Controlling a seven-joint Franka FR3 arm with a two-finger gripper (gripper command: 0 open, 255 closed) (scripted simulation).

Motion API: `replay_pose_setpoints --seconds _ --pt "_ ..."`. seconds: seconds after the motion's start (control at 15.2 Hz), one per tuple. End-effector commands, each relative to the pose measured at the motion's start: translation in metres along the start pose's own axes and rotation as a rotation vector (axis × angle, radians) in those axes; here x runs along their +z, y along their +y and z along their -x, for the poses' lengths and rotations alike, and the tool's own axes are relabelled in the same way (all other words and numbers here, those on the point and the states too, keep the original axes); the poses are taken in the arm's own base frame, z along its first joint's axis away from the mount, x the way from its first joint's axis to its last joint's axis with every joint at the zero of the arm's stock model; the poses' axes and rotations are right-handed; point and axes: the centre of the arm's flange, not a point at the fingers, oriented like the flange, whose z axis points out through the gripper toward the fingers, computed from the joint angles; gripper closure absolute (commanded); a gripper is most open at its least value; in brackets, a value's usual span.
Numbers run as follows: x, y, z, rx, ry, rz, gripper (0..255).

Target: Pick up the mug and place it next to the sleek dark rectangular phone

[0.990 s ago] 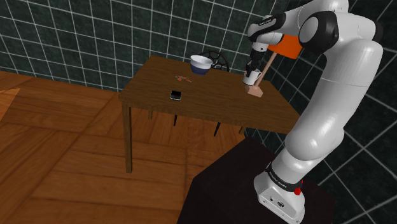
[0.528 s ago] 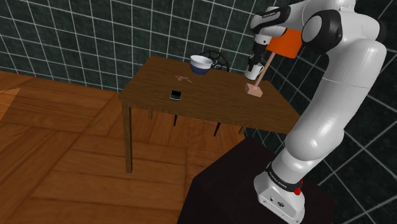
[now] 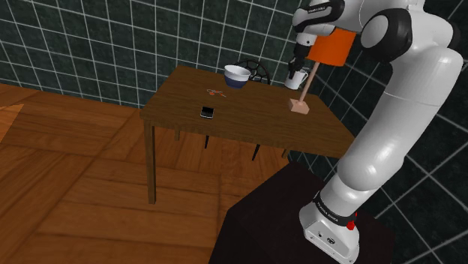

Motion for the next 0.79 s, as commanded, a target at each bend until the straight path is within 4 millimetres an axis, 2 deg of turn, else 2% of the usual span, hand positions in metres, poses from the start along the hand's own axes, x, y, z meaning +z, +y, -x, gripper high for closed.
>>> replay_pose_setpoints --seconds 0.0,0.73 --pt "-0.003 -0.022 -0.008 0.002 0.0 0.001 255" --pt "-0.013 -0.157 -0.06 0.002 0.0 0.001 255"
